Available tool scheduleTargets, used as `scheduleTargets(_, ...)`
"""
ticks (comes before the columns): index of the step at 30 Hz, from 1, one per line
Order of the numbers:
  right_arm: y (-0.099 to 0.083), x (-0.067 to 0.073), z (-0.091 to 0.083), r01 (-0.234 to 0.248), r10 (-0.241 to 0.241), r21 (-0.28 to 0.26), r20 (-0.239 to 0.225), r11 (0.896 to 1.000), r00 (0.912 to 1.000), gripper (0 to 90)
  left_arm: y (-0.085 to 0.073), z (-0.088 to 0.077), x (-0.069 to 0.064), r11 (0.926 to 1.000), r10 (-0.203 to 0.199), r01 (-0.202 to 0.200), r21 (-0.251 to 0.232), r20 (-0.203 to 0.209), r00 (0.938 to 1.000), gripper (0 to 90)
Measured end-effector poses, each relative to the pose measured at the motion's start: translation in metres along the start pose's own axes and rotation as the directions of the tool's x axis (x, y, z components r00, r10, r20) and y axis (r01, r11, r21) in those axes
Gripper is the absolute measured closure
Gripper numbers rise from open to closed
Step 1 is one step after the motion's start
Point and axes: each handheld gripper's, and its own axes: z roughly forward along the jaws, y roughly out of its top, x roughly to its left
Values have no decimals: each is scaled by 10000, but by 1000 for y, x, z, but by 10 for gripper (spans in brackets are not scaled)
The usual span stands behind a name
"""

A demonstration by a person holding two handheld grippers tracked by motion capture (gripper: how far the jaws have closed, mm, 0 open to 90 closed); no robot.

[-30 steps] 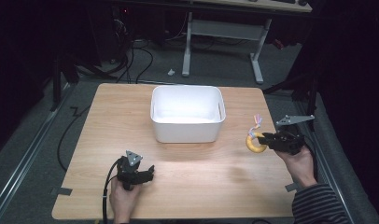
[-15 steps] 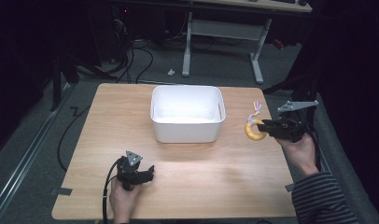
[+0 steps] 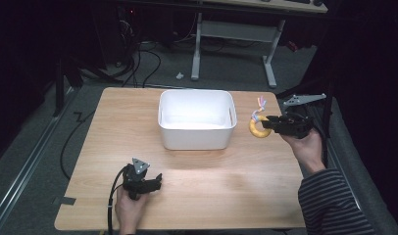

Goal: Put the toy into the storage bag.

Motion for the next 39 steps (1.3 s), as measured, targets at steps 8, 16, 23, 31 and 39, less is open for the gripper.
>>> scheduleTargets(8, 10, 3, 5, 40, -40, -82, -40, 10000, 10000, 687, 0, 0, 0, 10000, 0, 0, -1, -1, 10000, 171)
scheduleTargets(16, 20, 8, 10, 198, -199, -160, -70, 9997, 9998, 687, 0, 0, 0, 10000, 3, -3, 1, -1, 10000, 171)
scheduleTargets(23, 30, 15, 15, 452, -453, -354, -18, 9984, 9990, 687, 0, 0, 0, 10000, 4, -4, 4, -3, 10000, 171)
scheduleTargets(31, 41, 20, 25, 508, -511, -315, -70, 9982, 9987, 687, 0, 0, 0, 10000, 4, -4, 4, -3, 10000, 171)
scheduleTargets(39, 50, 26, 35, 623, -626, -278, -99, 9977, 9980, 686, 0, 0, 0, 10000, 6, -6, 2, -4, 10000, 171)
